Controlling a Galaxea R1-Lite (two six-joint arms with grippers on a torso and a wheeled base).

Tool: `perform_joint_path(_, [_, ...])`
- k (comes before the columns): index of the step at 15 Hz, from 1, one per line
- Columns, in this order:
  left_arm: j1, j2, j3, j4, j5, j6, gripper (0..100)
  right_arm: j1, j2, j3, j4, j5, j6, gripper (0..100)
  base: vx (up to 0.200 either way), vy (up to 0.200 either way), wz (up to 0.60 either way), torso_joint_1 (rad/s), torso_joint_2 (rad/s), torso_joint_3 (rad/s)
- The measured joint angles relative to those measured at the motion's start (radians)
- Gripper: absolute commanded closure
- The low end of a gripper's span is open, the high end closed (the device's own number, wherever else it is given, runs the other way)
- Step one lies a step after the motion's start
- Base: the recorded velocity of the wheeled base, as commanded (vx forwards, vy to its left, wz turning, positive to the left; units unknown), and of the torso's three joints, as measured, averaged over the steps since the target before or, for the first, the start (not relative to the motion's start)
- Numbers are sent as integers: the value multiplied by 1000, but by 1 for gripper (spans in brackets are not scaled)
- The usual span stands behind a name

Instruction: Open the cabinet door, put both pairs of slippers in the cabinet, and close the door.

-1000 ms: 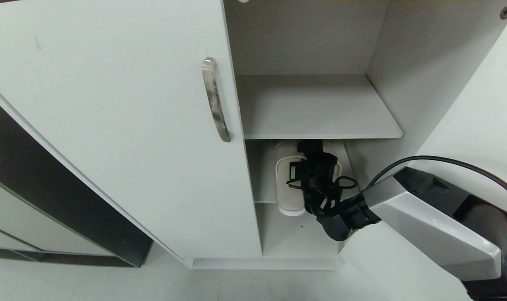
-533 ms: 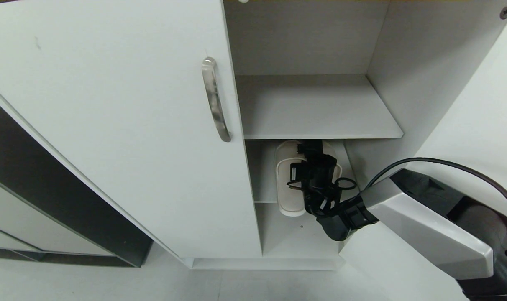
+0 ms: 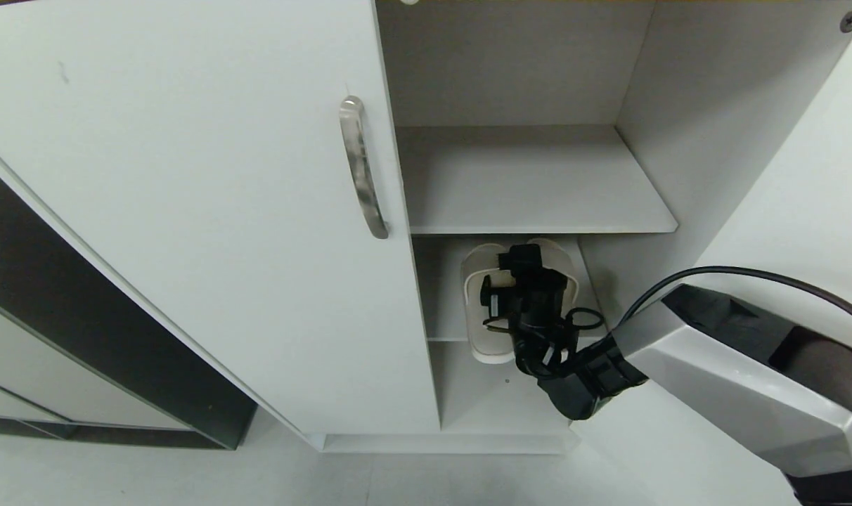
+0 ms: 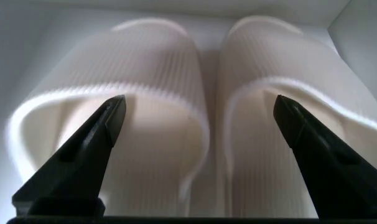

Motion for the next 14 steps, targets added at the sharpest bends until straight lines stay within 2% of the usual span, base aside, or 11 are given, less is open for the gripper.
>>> perform_joint_path(2, [0,0,0,0,0,0,100,19,-48,87,-44,-1,0,0,0,0,0,0,0,0])
perform_joint_path(5, [0,0,0,0,0,0,100,64,-143,288,-137,1,-2,0,0,0,0,0,0,0])
perform_joint_path(8, [0,0,0,0,0,-3,100,122,-237,440,-168,3,-8,0,0,0,0,0,0,0])
perform_joint_path(11, [0,0,0,0,0,-3,100,147,-274,467,-167,3,-10,0,0,0,0,0,0,0])
perform_joint_path(14, [0,0,0,1,0,-4,100,165,-285,471,-165,2,-12,0,-200,0,0,2,2,4])
